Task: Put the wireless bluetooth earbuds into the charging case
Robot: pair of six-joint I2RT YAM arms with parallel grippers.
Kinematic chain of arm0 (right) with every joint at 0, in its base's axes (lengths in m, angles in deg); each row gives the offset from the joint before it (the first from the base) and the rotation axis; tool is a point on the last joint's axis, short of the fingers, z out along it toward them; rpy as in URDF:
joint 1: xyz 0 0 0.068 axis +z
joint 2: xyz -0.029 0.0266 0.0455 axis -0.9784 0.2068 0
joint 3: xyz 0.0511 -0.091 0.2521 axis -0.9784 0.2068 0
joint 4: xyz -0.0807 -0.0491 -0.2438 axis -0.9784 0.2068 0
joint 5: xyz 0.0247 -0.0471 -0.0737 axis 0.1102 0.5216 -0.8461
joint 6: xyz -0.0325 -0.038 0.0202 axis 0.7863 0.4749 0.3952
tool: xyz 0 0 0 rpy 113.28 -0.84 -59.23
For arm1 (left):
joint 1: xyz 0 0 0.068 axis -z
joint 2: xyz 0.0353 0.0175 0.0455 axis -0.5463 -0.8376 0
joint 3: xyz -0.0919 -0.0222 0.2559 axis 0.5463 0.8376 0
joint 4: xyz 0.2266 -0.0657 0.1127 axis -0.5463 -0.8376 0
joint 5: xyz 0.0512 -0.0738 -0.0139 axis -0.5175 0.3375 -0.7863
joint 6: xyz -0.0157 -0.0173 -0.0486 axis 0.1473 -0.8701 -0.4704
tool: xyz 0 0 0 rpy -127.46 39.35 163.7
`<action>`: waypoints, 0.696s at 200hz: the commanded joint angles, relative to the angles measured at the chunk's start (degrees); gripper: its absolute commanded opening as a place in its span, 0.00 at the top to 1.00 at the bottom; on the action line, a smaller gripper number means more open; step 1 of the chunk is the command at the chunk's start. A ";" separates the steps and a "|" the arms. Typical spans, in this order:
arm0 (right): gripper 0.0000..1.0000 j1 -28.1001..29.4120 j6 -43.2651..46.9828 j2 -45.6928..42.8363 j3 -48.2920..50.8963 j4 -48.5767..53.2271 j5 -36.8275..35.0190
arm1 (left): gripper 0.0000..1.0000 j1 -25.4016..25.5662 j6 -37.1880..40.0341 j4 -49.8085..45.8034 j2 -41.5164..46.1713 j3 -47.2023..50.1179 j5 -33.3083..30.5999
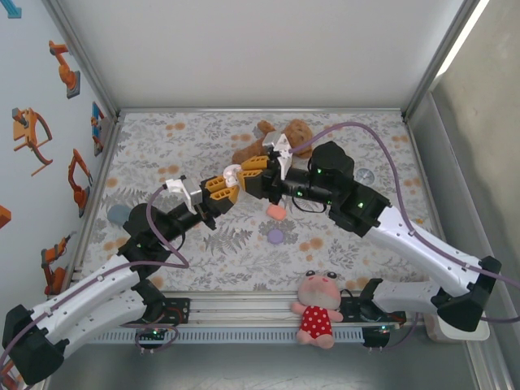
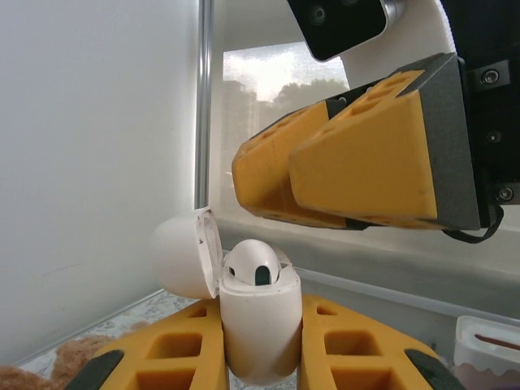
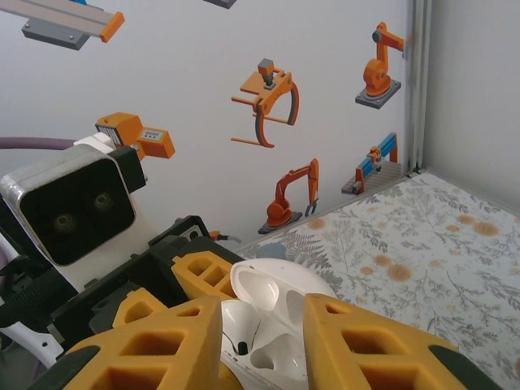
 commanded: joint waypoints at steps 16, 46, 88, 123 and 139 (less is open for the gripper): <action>0.59 0.22 0.44 -2.10 -2.45 1.58 -4.64 | 0.93 -0.01 -0.19 -0.09 1.63 -0.91 -0.12; 0.45 0.22 0.10 -3.08 -1.73 2.09 -8.03 | 0.93 0.01 0.02 -1.65 3.06 -0.25 -0.67; 0.16 -0.10 -1.41 -3.85 -0.36 3.65 -15.44 | 0.93 -0.07 0.59 -5.11 6.76 0.66 -1.92; 0.01 -3.39 -7.82 -3.51 2.37 3.52 -16.45 | 0.93 -0.06 0.66 -7.72 9.63 1.41 -2.65; 0.00 -6.28 -12.23 -2.49 3.65 3.95 -14.20 | 0.93 -0.07 0.66 -8.51 10.66 1.59 -2.92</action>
